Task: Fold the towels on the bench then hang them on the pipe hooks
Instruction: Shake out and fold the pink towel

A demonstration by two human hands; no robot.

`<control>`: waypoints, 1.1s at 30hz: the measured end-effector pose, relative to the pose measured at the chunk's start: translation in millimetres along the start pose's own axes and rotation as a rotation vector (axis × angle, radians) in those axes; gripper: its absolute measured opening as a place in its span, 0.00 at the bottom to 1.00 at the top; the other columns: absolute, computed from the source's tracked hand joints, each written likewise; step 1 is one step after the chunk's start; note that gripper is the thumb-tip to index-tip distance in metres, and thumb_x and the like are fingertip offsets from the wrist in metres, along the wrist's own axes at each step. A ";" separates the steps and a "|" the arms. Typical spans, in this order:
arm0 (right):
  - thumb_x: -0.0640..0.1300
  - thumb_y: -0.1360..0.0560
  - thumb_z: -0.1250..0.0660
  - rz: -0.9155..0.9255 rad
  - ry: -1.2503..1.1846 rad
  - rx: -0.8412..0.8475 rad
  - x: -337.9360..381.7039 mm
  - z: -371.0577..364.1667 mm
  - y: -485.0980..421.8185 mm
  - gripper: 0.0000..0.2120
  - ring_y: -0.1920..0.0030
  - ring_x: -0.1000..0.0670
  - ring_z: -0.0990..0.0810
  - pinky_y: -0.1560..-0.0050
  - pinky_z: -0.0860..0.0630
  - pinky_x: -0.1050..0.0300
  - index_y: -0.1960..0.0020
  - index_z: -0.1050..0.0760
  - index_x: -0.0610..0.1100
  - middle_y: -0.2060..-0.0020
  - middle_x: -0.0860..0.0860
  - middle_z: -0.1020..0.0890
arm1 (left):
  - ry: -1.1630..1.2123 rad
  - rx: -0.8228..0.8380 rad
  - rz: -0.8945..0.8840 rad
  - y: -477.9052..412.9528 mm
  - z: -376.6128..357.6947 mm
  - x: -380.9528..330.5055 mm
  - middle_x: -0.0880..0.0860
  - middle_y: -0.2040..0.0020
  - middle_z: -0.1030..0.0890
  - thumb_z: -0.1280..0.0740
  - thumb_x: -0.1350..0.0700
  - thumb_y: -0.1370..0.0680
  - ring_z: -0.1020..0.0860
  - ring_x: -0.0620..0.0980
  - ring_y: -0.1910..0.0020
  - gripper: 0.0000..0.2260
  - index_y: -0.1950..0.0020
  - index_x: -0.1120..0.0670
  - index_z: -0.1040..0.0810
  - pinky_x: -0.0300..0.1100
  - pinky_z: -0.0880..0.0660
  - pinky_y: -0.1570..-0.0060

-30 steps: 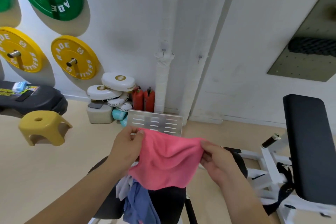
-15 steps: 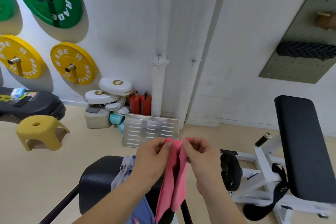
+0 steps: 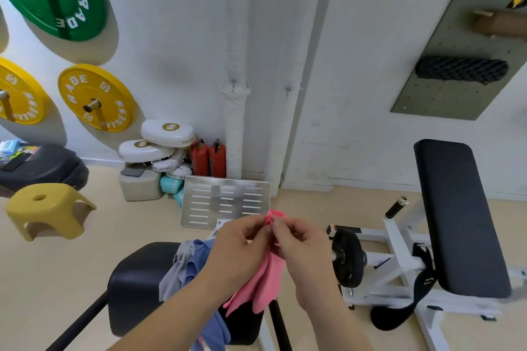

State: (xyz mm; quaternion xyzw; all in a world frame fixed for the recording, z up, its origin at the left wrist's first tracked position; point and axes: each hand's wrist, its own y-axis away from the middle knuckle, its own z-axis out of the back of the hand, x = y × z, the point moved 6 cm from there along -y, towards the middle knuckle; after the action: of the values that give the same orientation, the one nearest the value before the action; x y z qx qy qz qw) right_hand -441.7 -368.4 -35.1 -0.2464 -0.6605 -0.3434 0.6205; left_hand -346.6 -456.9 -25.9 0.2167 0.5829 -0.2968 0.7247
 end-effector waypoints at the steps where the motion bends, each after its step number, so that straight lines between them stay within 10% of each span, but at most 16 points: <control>1: 0.35 0.21 0.34 -0.007 -0.022 0.007 -1.4 -0.7 0.3 0.13 0.53 0.47 0.13 0.43 0.17 0.41 0.56 0.12 0.45 0.58 0.45 0.12 | -0.003 0.001 -0.005 0.2 0.0 -1.4 0.39 0.53 0.13 0.31 0.61 0.20 0.16 0.36 0.51 0.14 0.47 0.42 0.15 0.29 0.23 0.51; 7: 0.27 0.22 0.39 -0.091 -0.212 0.110 3.7 0.1 6.9 0.16 0.52 0.48 0.12 0.49 0.14 0.51 0.51 0.14 0.38 0.54 0.45 0.12 | -0.022 0.013 -0.029 -2.1 6.0 2.5 0.42 0.54 0.12 0.29 0.64 0.22 0.15 0.39 0.53 0.12 0.49 0.46 0.14 0.29 0.22 0.53; 12: 0.36 0.25 0.29 0.168 0.261 0.088 13.5 30.2 -13.4 0.15 0.48 0.55 0.16 0.53 0.16 0.54 0.52 0.15 0.57 0.52 0.56 0.14 | -0.065 0.124 -0.008 -7.8 23.3 1.4 0.47 0.53 0.12 0.31 0.61 0.19 0.16 0.43 0.51 0.08 0.47 0.51 0.14 0.38 0.22 0.48; 18: 0.45 0.29 0.26 0.547 0.747 0.315 26.2 27.0 -28.1 0.10 0.44 0.56 0.20 0.40 0.25 0.58 0.49 0.16 0.55 0.51 0.61 0.17 | -0.119 0.205 -0.065 -7.6 43.0 -19.8 0.47 0.57 0.14 0.33 0.61 0.18 0.19 0.39 0.58 0.10 0.50 0.47 0.16 0.36 0.22 0.55; 33: 0.57 0.25 0.28 0.596 0.995 0.469 12.1 21.7 -24.1 0.07 0.52 0.58 0.25 0.52 0.29 0.65 0.54 0.18 0.54 0.55 0.60 0.24 | -0.095 0.074 -0.066 -1.8 67.2 -1.3 0.44 0.57 0.14 0.34 0.62 0.18 0.19 0.38 0.56 0.09 0.49 0.49 0.17 0.29 0.26 0.52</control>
State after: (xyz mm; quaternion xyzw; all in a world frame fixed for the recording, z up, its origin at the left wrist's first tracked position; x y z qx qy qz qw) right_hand -475.2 -368.6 -26.6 -0.0877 -0.2532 -0.0750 0.9605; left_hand -299.9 -502.4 -9.4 0.2094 0.5433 -0.3519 0.7329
